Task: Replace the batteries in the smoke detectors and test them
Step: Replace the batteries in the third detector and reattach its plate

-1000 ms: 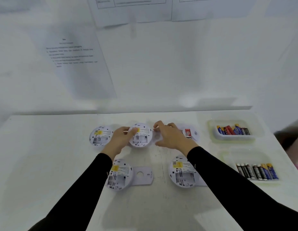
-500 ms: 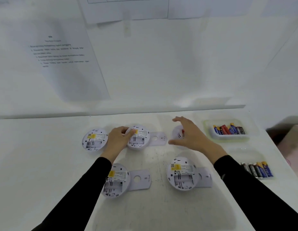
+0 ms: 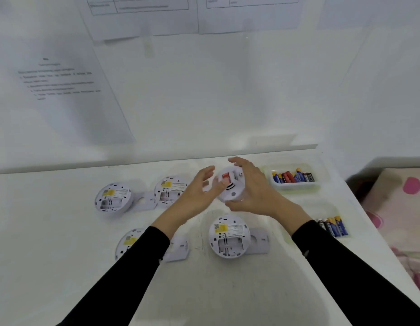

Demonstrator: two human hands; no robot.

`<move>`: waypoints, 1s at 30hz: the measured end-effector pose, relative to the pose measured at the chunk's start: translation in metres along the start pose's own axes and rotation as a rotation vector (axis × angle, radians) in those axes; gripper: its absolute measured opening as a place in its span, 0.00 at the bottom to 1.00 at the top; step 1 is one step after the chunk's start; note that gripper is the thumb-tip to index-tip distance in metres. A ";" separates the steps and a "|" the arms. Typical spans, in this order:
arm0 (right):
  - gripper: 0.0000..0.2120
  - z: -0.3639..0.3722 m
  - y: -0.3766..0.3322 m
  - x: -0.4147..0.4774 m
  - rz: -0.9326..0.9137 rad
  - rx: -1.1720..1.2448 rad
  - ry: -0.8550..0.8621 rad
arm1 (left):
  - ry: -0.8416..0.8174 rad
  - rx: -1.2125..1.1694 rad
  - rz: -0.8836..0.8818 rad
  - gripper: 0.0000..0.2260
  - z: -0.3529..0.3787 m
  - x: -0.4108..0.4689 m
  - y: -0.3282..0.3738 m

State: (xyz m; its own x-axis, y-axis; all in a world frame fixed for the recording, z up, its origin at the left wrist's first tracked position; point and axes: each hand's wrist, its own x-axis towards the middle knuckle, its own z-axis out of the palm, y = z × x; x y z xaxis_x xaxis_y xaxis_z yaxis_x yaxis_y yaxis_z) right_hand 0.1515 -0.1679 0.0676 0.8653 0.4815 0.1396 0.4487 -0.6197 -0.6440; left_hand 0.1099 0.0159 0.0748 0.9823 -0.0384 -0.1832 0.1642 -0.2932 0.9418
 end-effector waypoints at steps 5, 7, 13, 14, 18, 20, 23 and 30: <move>0.47 -0.039 -0.038 -0.035 -0.182 0.029 0.081 | -0.184 -0.507 -0.064 0.41 0.032 -0.010 0.022; 0.46 -0.047 -0.041 -0.049 -0.193 0.079 0.097 | -0.269 -0.689 -0.083 0.39 0.047 -0.015 0.023; 0.38 -0.049 -0.013 -0.093 -0.014 0.302 0.259 | -0.216 -1.156 -0.138 0.32 0.089 -0.032 0.018; 0.35 -0.046 -0.007 -0.099 -0.016 0.265 0.319 | -0.204 -1.197 -0.131 0.27 0.096 -0.036 0.019; 0.34 -0.042 0.001 -0.117 0.009 0.140 0.365 | -0.144 -1.267 -0.079 0.25 0.126 -0.050 0.027; 0.35 -0.043 0.004 -0.121 0.018 0.104 0.354 | -0.122 -1.280 -0.058 0.26 0.137 -0.055 0.032; 0.34 -0.046 0.007 -0.126 0.008 0.107 0.350 | -0.108 -1.299 -0.044 0.26 0.147 -0.056 0.031; 0.30 -0.055 0.011 -0.130 -0.033 0.121 0.345 | -0.115 -1.257 -0.048 0.26 0.156 -0.056 0.032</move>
State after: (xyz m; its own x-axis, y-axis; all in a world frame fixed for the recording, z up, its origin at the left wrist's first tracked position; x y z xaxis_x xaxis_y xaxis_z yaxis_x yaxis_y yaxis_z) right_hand 0.0557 -0.2713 0.0840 0.8847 0.2495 0.3938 0.4654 -0.5195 -0.7166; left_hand 0.0462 -0.1404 0.0712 0.9699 -0.1541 -0.1886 0.2334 0.8092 0.5391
